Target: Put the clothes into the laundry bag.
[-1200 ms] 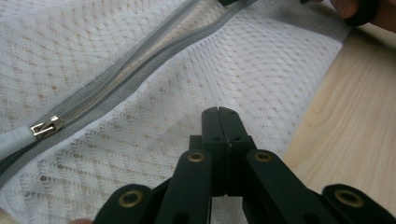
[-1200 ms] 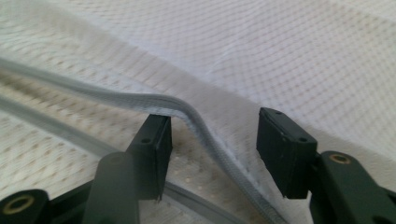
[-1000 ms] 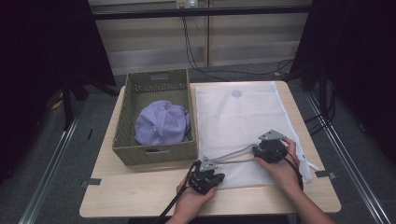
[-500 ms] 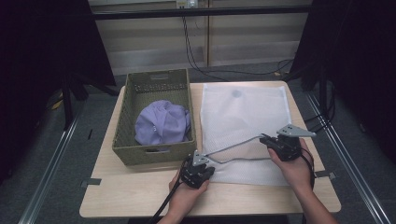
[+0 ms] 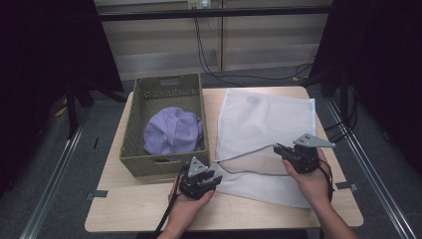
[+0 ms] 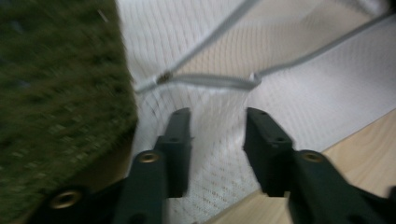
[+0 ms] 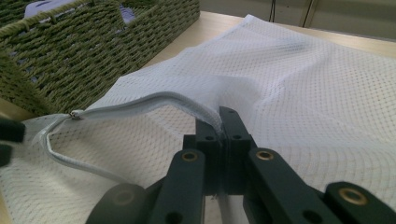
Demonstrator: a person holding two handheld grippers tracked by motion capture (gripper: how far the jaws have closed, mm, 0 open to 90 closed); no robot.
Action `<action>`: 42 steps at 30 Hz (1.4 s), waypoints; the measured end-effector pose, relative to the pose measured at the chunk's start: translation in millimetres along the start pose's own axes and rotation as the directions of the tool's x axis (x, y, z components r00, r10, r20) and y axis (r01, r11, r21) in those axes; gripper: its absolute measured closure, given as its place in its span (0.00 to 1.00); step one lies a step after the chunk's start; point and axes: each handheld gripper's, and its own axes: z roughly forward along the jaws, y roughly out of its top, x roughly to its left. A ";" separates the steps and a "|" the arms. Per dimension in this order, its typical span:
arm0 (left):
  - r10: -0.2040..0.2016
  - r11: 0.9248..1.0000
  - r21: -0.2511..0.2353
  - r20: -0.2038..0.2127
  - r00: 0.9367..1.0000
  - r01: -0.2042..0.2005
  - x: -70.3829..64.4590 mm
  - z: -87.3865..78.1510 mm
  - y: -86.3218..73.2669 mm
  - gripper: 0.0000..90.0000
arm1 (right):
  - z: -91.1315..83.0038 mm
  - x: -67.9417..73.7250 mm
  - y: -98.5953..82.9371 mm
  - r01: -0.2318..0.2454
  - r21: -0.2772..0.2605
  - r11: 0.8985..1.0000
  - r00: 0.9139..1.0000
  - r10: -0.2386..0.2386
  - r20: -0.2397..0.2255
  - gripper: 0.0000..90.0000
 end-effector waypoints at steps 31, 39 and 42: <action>-0.121 0.987 -0.120 -0.126 0.985 0.106 76.2 -88.1 78.5 0.00 | 11.0 4.1 -7.1 0.005 0.026 1.000 0.997 -0.003 -0.073 0.98; -0.163 0.982 -0.129 -0.193 0.967 0.140 121.5 -81.0 93.2 0.03 | 13.0 5.2 -7.6 0.005 0.035 0.999 0.997 -0.002 -0.081 0.98; -0.179 0.978 -0.141 -0.181 0.967 0.155 137.3 -81.9 98.9 0.04 | 13.5 5.5 -7.8 0.004 0.033 0.999 0.997 -0.001 -0.082 0.98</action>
